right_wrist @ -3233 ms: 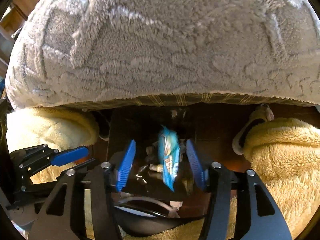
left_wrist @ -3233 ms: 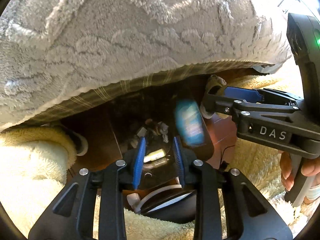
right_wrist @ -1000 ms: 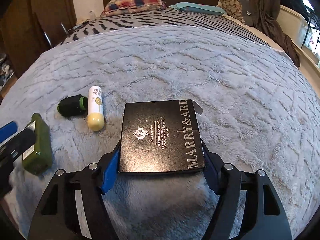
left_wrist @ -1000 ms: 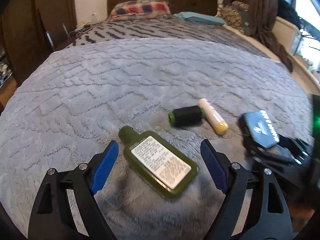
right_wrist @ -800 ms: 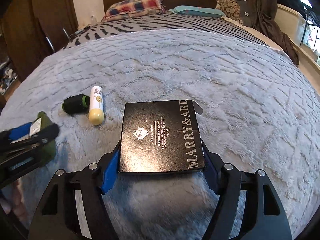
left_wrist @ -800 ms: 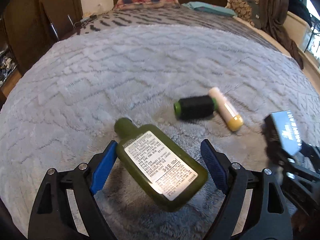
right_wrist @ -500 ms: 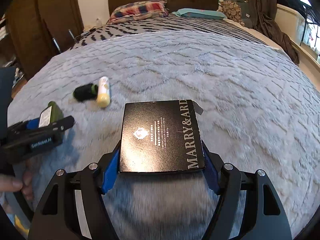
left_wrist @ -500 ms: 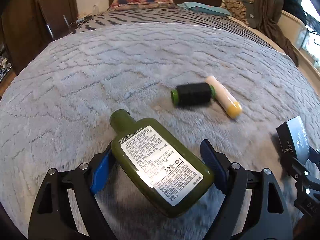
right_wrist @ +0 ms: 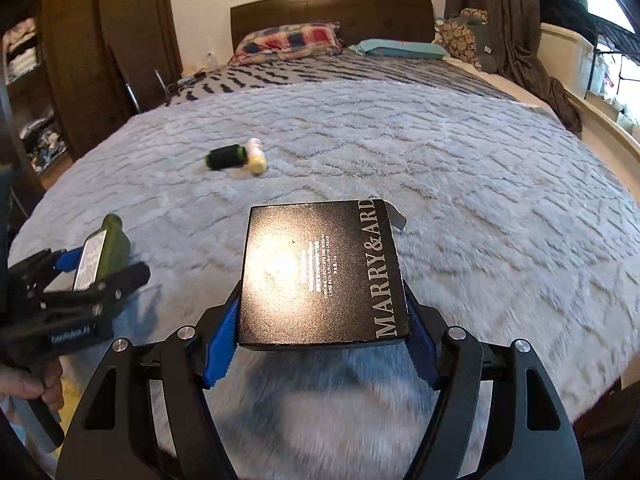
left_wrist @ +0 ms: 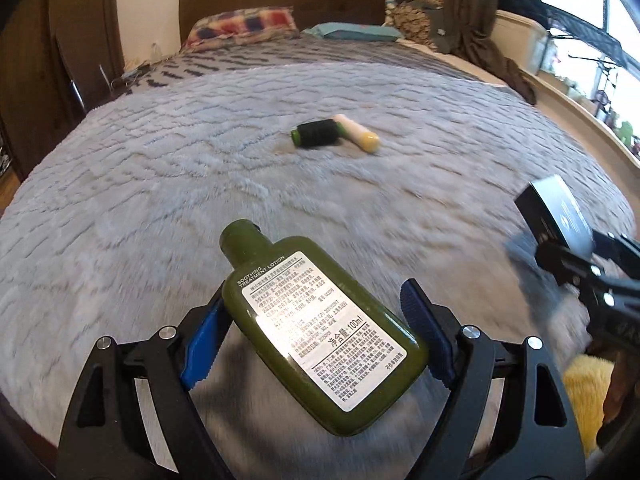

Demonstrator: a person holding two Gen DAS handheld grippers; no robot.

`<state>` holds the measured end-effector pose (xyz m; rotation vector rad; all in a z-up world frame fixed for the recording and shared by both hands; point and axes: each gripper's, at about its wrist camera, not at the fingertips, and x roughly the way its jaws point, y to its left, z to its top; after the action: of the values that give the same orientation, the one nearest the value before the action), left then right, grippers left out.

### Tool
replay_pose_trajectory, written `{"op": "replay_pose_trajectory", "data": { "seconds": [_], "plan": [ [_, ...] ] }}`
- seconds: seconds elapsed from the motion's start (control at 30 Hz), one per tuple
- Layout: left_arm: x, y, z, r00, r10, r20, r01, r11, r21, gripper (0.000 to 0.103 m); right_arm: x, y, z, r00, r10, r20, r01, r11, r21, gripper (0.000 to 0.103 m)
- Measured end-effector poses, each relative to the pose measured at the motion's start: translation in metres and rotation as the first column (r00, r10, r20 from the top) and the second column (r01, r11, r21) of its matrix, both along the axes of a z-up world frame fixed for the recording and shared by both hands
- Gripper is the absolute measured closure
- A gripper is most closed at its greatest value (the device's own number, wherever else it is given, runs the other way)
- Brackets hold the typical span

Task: Collect trash
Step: 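Lower both tools to the bin and release the bottle and box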

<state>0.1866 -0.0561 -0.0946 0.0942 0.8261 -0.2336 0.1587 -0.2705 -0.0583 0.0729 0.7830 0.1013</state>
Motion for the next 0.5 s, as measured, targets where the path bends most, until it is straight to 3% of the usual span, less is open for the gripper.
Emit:
{"op": "replay_pose_trajectory", "data": {
  "seconds": [0.27, 0.5],
  "plan": [
    [-0.079, 0.006, 0.016, 0.996, -0.061, 0.058, 0.063, 0.997, -0.033, 0.024, -0.066, 0.002, 0.020, 0.998, 0.010, 0.059, -0.012, 1.000, 0.021, 0.031],
    [-0.134, 0.009, 0.009, 0.992, -0.104, 0.065, 0.106, 0.994, -0.031, 0.024, -0.115, 0.006, 0.018, 0.997, 0.024, 0.070, -0.027, 0.999, 0.034, 0.031]
  ]
}}
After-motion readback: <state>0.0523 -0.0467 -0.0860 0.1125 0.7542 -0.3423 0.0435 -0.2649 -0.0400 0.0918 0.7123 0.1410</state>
